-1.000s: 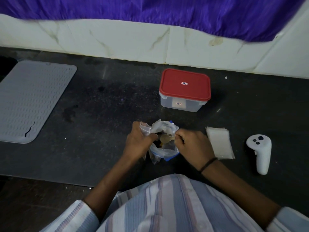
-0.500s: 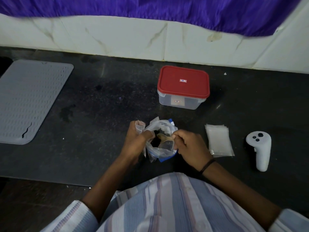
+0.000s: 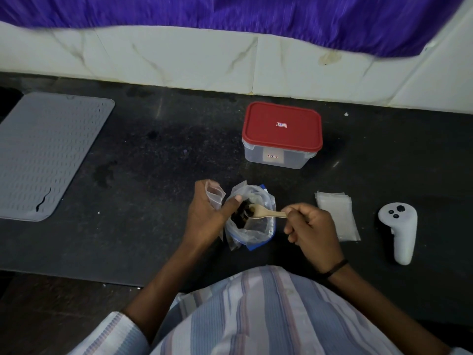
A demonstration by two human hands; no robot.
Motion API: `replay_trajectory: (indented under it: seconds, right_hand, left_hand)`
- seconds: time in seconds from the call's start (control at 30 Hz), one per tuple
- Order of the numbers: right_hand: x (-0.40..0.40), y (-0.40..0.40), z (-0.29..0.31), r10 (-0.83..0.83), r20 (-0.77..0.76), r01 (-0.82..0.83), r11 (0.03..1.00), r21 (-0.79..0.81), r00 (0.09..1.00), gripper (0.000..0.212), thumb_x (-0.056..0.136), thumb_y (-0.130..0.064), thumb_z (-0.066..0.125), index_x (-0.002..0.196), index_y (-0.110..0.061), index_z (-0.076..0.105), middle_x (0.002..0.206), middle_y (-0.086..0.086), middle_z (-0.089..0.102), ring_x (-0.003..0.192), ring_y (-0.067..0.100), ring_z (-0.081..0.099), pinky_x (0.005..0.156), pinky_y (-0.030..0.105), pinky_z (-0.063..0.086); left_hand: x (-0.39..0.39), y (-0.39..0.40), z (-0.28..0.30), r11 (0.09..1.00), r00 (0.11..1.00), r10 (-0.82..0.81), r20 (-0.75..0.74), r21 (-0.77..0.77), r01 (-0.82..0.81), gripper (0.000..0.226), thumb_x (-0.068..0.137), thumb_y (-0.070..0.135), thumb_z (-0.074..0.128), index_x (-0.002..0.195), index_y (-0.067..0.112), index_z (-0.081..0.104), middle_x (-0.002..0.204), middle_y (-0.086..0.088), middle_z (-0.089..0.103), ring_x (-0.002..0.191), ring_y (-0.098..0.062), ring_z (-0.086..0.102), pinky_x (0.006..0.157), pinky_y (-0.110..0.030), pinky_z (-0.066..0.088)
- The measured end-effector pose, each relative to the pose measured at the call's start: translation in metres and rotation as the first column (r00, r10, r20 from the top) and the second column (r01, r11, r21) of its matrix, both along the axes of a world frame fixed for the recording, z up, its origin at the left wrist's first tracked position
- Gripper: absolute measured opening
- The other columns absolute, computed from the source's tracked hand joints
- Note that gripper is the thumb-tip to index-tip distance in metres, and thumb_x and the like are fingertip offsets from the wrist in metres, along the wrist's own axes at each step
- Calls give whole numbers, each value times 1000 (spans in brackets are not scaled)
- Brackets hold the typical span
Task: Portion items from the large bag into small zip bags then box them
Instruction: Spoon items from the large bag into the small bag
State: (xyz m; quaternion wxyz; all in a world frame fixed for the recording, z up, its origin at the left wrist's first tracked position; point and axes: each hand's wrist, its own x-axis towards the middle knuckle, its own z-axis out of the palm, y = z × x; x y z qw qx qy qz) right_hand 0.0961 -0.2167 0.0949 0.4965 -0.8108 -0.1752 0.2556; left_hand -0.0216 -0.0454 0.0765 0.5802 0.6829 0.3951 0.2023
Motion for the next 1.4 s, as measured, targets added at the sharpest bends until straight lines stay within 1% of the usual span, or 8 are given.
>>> replay_trajectory:
  seconds: [0.23,0.47,0.63,0.8,0.9,1.0,1.17,1.4]
  right_hand:
    - [-8,-10,59,-56,-38,63,969,238,998,21,96,-8,52,86,-10,70,55,6,59,46,10,52,44,17,44]
    - [-10,4,89,74,291,-153,954,258,954,19,95,-13,56,85,-16,71,56,0,63,48,9,57,47,21,47]
    - [-17,10,87,291,734,-351,933,-77,613,21,93,-24,53,92,-14,72,69,-6,67,59,3,57,56,16,45]
    - [-22,8,87,457,877,-390,842,-373,148,17,89,-8,55,94,-11,71,69,2,61,58,17,52,52,28,45]
    - [-18,4,88,446,895,-361,837,-412,12,25,96,-8,48,106,-9,71,77,5,65,63,21,54,52,34,45]
    - [-14,-3,86,312,946,-342,902,-264,91,22,98,-11,51,102,-6,73,76,7,68,62,23,58,55,39,47]
    - [-3,-8,69,179,855,-263,963,-52,487,21,95,-18,52,96,-7,70,85,4,70,73,14,62,68,27,51]
    - [11,5,-7,646,710,-347,758,-552,279,26,78,-9,68,103,-15,70,83,3,67,71,21,57,56,36,52]
  left_hand:
    - [-6,2,13,911,997,-65,34,409,46,53,77,23,80,112,31,41,95,9,54,84,-4,56,68,-6,40]
    - [2,-5,15,811,970,-241,-22,545,214,55,77,22,77,120,26,42,108,-1,56,95,-15,58,79,-29,51]
    - [4,-6,15,732,967,-254,-16,650,203,51,72,27,71,114,25,42,94,9,49,83,-6,47,72,-11,35]
    - [6,-9,12,760,963,-268,39,623,186,50,72,32,67,116,23,44,97,6,53,87,-9,53,77,-18,41]
    - [7,-9,14,794,960,-265,88,585,166,50,71,38,66,113,31,40,98,8,53,86,-9,55,74,-19,44]
    - [5,-6,12,835,969,-226,97,531,142,54,72,42,72,111,39,35,99,9,55,88,-6,58,73,-18,44]
    - [-2,-4,14,893,979,-133,154,448,51,64,68,54,73,116,34,36,97,13,51,85,0,55,69,-10,42]
    - [1,-3,16,938,938,-76,338,344,-48,87,74,91,33,123,20,44,87,18,43,76,3,47,71,-17,40]
